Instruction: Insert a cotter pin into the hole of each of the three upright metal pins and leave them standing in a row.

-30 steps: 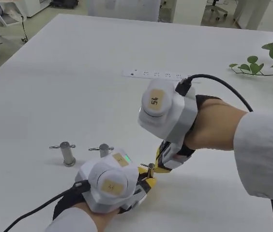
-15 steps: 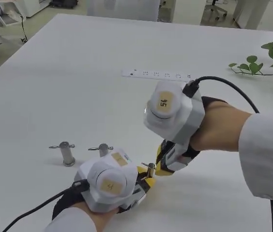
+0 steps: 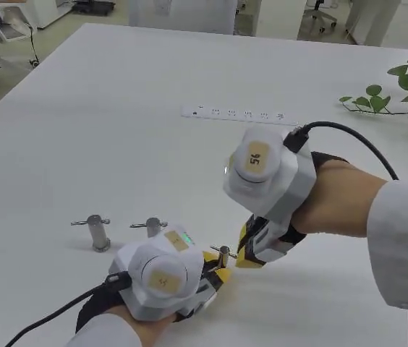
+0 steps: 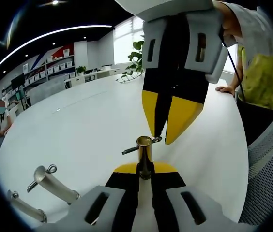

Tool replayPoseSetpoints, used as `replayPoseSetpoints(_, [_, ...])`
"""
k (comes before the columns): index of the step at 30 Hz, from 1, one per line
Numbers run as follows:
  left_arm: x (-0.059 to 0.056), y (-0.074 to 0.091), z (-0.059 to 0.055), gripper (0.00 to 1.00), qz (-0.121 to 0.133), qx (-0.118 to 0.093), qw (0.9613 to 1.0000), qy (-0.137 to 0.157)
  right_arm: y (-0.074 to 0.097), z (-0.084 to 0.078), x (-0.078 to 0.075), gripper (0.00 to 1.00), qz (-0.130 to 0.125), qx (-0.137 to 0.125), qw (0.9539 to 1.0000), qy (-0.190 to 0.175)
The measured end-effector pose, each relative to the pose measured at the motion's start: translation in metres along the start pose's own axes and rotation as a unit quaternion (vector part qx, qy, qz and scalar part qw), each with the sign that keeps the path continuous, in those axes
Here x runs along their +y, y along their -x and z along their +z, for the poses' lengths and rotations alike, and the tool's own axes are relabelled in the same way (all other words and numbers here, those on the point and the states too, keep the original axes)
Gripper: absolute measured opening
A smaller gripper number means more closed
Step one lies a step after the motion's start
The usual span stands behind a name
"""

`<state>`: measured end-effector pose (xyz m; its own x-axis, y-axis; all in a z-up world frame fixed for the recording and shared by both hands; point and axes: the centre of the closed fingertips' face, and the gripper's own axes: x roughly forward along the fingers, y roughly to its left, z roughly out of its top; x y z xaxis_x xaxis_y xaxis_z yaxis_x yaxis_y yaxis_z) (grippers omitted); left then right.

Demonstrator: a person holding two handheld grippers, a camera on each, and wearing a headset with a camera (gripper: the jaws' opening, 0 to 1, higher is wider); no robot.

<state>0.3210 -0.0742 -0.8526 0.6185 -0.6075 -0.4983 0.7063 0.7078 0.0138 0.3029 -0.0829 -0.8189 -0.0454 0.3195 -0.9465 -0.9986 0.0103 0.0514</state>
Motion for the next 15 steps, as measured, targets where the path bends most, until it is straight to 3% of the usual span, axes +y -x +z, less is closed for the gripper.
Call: replayPoseSetpoints(15, [0.0007,-0.0003,0.0003,0.07,0.002,0.001,1.0,0.0,0.0001,0.0076,-0.0027,0.05,-0.007,-0.006,1.0,0.001])
